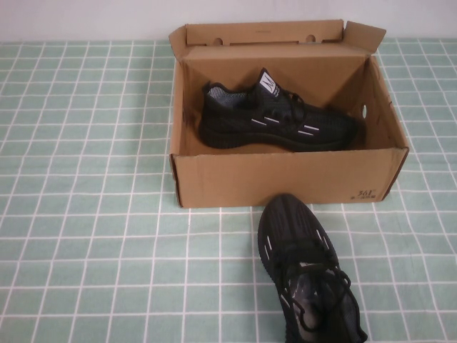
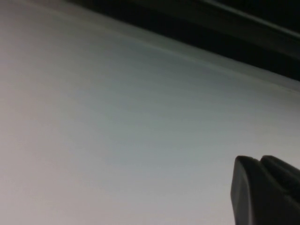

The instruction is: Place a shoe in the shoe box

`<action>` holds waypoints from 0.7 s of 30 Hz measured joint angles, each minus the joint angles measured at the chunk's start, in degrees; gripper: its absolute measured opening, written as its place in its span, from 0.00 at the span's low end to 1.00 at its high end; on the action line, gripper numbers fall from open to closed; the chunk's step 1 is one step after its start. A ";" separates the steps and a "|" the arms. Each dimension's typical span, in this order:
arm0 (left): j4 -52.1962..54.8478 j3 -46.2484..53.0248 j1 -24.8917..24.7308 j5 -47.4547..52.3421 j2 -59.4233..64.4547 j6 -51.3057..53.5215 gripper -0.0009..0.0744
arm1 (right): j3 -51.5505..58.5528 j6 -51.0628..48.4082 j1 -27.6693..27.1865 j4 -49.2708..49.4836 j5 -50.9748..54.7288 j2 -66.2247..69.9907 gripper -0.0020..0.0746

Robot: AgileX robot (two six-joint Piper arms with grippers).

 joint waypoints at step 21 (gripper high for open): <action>21.28 -25.22 -0.86 59.50 20.46 -20.20 0.01 | -31.13 -8.66 0.23 -13.76 73.64 30.14 0.02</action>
